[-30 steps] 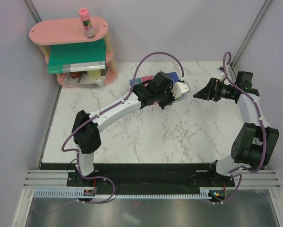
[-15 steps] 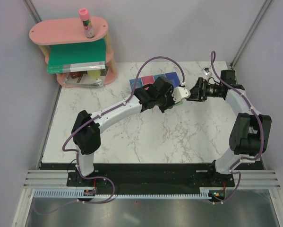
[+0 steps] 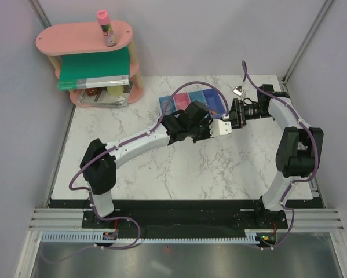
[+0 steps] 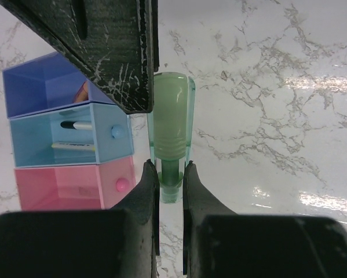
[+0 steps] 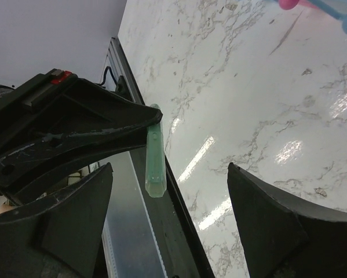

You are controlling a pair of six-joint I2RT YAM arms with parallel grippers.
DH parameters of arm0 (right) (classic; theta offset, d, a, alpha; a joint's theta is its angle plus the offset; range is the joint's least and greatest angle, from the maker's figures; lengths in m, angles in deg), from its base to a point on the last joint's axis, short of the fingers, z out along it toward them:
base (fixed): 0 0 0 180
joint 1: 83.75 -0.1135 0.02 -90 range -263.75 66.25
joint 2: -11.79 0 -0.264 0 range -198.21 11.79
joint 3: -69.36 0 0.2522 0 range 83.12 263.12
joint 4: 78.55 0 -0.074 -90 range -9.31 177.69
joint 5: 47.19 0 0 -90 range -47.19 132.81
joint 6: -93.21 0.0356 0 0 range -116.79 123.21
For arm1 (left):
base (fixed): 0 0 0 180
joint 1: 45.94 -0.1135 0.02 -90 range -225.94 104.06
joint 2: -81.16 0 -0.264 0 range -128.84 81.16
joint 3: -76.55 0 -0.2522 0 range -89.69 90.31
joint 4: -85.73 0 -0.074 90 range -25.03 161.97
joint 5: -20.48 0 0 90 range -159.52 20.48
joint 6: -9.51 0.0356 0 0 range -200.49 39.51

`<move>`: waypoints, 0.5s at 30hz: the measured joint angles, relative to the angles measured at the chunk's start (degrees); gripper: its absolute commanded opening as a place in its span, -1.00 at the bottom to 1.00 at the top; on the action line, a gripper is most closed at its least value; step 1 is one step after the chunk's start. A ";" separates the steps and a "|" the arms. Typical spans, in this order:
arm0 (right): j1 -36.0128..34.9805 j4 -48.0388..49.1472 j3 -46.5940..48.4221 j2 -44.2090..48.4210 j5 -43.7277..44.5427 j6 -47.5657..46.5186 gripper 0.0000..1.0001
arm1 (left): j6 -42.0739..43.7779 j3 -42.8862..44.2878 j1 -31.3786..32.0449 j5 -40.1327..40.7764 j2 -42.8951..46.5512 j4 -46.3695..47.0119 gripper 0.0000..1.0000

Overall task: Sort the stationery into containers
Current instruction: Place the pen in the storage box.

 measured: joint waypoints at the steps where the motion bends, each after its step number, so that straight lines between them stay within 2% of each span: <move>1: -0.20 -0.72 0.00 0.00 0.02 -0.50 0.75 | 1.03 -0.33 0.11 0.09 0.48 0.02 -0.96; 15: -4.02 -4.37 0.00 0.00 0.13 -3.26 0.68 | 12.02 -4.09 0.63 1.44 5.92 2.84 -0.96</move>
